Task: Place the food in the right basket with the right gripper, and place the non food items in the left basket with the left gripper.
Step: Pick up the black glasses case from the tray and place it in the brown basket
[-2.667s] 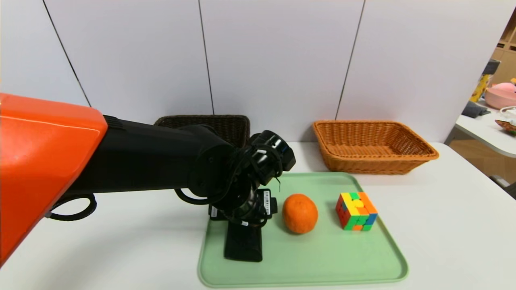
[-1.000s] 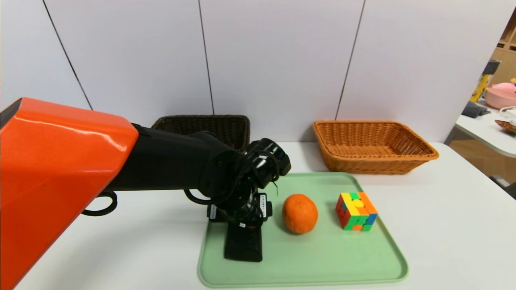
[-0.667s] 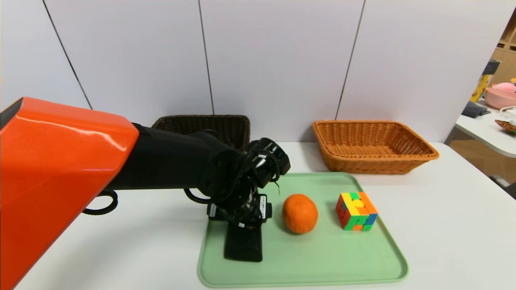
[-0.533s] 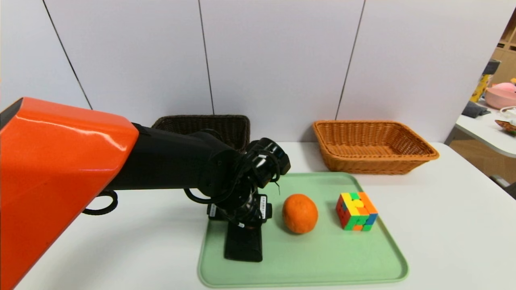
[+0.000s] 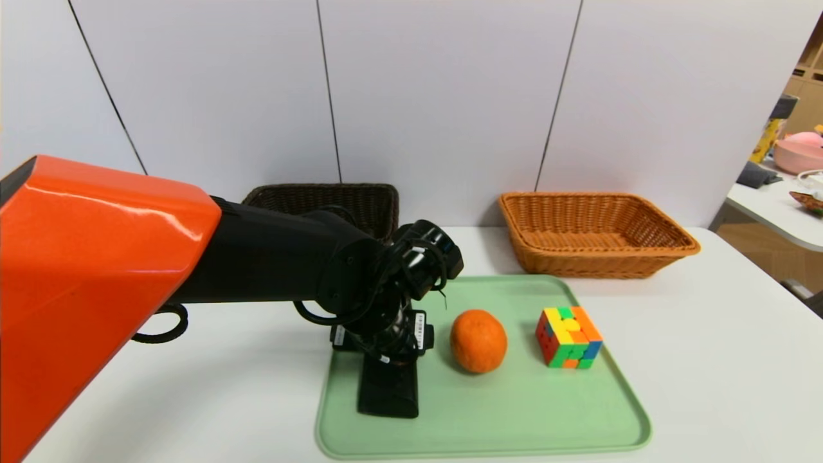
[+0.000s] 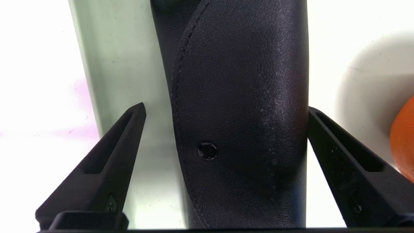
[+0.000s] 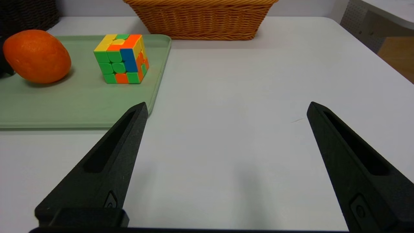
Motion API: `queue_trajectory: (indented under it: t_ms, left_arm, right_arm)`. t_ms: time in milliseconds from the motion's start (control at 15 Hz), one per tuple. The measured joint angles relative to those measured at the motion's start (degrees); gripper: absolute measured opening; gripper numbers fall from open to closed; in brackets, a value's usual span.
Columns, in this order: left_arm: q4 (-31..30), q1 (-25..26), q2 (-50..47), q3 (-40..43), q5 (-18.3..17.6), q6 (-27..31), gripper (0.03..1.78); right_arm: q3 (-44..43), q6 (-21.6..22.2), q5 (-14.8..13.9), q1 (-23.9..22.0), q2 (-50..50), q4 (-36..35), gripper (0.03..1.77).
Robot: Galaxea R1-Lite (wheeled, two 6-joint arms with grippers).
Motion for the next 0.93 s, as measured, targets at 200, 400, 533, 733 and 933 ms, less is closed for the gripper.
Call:
queue_trajectory:
  t_ms: [200,400,533,733,933]
  left_arm:
    - [0.0,0.0,0.0,0.0,0.0,-0.2,1.69]
    - [0.2,0.0,0.0,0.1,0.0,-0.4,1.69]
    - [0.2,0.0,0.0,0.1,0.0,-0.4,1.69]
    - [0.2,0.0,0.0,0.2,0.0,-0.4,1.32]
    - [0.2,0.0,0.0,0.2,0.1,-0.5,0.95]
  right_arm:
    - [0.0,0.0,0.0,0.0,0.0,0.0,1.70]
    - [0.0,0.0,0.0,0.0,0.0,0.0,1.70]
    - [0.0,0.1,0.0,0.0,0.0,0.0,1.70]
    - [0.0,0.0,0.0,0.0,0.0,0.0,1.70]
    - [0.0,0.0,0.0,0.0,0.0,0.0,1.70]
